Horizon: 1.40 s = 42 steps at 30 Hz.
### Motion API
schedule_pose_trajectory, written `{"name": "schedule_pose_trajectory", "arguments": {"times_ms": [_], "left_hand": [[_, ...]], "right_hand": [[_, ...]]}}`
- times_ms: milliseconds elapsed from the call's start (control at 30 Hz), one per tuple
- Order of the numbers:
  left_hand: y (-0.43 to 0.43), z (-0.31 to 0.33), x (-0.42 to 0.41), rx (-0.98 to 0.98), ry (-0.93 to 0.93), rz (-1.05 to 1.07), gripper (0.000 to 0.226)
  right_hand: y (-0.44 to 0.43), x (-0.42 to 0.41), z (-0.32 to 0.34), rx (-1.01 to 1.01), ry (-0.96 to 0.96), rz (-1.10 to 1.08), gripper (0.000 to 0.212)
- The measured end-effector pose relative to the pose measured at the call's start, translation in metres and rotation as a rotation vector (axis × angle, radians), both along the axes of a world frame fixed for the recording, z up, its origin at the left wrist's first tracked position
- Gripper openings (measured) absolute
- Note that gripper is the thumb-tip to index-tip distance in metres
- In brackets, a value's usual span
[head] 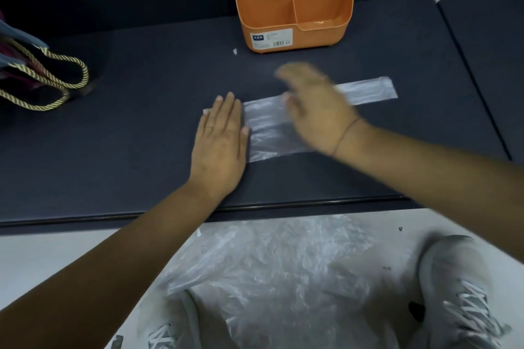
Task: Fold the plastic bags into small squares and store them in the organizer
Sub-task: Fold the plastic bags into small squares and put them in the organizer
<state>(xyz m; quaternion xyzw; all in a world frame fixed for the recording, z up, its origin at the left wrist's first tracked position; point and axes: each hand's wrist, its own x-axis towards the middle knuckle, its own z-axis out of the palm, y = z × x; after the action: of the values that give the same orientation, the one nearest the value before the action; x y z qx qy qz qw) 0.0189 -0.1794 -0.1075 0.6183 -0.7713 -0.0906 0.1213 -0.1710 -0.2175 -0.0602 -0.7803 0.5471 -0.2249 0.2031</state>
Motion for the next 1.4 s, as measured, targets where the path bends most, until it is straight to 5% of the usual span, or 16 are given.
{"name": "schedule_pose_trajectory", "arguments": {"times_ms": [67, 267, 467, 700, 833, 1000, 1300, 1400], "left_hand": [[0.004, -0.007, 0.0, 0.089, -0.071, 0.02, 0.07], [0.004, -0.011, 0.001, 0.151, -0.181, 0.059, 0.087], [0.006, -0.006, 0.008, 0.189, -0.245, 0.074, 0.09], [0.016, -0.004, 0.029, 0.181, -0.246, 0.103, 0.094], [0.025, -0.001, 0.021, 0.044, -0.161, -0.117, 0.083], [0.034, -0.001, -0.01, 0.111, 0.042, -0.348, 0.08], [0.022, -0.011, -0.023, -0.17, 0.12, -0.234, 0.042], [0.019, -0.015, -0.022, -0.27, 0.113, -0.251, 0.03]], "right_hand": [[0.012, 0.036, -0.013, 0.109, 0.08, 0.162, 0.05], [0.013, 0.019, -0.047, 0.142, 0.498, 0.163, 0.074], [0.02, -0.047, -0.049, 0.142, 0.588, 0.074, 0.091], [0.03, -0.09, -0.041, 0.02, 0.31, 0.01, 0.082], [0.043, -0.091, -0.037, -0.005, 0.101, 0.052, 0.042], [0.038, -0.085, -0.039, 0.055, 0.004, 0.023, 0.009], [0.029, -0.087, -0.014, 0.343, -0.134, 0.071, 0.021], [0.033, -0.084, -0.005, 0.214, 0.072, 0.029, 0.009]]}}
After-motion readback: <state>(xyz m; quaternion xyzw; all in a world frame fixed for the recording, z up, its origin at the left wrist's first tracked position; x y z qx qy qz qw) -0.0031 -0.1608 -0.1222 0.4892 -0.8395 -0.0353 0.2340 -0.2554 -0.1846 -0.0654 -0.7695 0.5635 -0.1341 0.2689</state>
